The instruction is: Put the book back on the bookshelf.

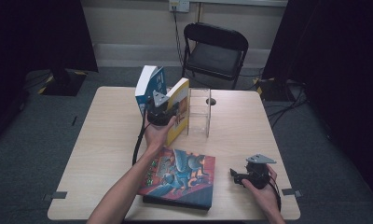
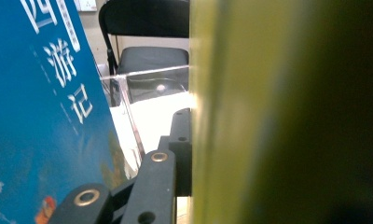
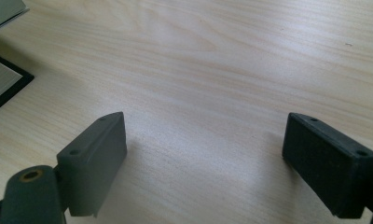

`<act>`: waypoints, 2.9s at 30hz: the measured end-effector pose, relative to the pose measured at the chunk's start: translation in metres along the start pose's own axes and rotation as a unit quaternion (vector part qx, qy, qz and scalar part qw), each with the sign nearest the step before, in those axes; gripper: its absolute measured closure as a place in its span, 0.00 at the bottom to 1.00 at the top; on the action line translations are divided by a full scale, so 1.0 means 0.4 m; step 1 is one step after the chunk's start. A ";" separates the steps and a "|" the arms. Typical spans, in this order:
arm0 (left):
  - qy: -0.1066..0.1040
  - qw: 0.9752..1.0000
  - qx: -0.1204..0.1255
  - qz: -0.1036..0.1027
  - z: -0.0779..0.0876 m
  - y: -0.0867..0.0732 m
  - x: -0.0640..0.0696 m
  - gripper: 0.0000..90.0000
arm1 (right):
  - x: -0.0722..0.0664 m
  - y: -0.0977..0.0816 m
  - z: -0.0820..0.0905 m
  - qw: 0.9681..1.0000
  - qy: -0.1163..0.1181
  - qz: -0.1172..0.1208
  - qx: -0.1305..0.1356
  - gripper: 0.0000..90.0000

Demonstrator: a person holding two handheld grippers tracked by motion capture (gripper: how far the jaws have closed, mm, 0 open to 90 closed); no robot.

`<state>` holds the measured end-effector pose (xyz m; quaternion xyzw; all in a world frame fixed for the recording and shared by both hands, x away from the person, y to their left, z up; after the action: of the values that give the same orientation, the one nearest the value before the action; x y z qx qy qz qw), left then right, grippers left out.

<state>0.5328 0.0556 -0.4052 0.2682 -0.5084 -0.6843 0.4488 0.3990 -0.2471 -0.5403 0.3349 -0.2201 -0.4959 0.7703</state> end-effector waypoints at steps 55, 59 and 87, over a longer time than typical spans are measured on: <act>-0.103 0.962 -0.252 -0.017 0.094 0.119 0.003 0.70 | -0.001 0.000 0.000 1.000 0.000 -0.001 0.000 0.15; -0.088 0.950 -0.299 -0.029 0.085 0.139 0.007 0.70 | -0.001 0.000 0.000 1.000 0.000 -0.001 0.000 0.15; 0.003 0.949 -0.316 -0.013 0.026 0.154 -0.017 0.84 | -0.001 0.001 -0.001 1.000 0.001 0.001 0.000 0.15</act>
<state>0.5484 0.0614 -0.3447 0.1209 -0.2615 -0.8148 0.5031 0.3992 -0.2465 -0.5403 0.3354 -0.2193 -0.4948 0.7711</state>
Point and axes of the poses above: each handheld gripper's, and its own axes: z roughly backward along the jaws, y roughly out of its top, x roughly to its right, the point moved 6 cm from there along -z, roughly forward along the jaws
